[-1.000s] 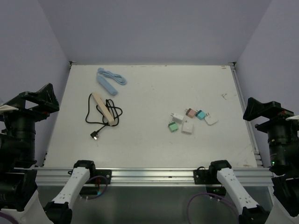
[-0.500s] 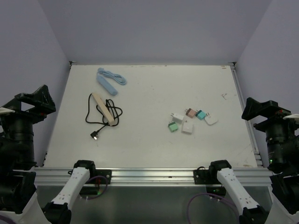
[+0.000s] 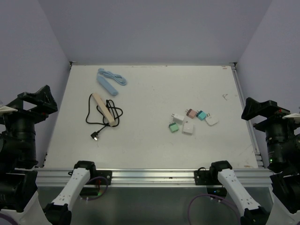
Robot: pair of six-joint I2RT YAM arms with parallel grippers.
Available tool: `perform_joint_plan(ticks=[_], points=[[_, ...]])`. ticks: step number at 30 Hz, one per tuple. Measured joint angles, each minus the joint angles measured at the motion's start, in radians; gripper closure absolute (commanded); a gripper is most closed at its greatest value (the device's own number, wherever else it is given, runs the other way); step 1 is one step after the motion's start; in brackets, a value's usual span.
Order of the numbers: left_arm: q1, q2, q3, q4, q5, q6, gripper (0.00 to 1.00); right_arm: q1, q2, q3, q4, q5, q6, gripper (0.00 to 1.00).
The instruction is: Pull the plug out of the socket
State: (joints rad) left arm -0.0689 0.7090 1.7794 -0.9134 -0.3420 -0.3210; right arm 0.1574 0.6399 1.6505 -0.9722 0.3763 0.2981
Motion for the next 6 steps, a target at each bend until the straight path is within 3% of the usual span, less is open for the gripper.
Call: perform_joint_plan(ticks=[6], points=[[0.0, -0.001, -0.01, 0.001, 0.0, 0.0, 0.0, 0.0, -0.001, -0.015, 0.0, 0.0, -0.003, 0.01]])
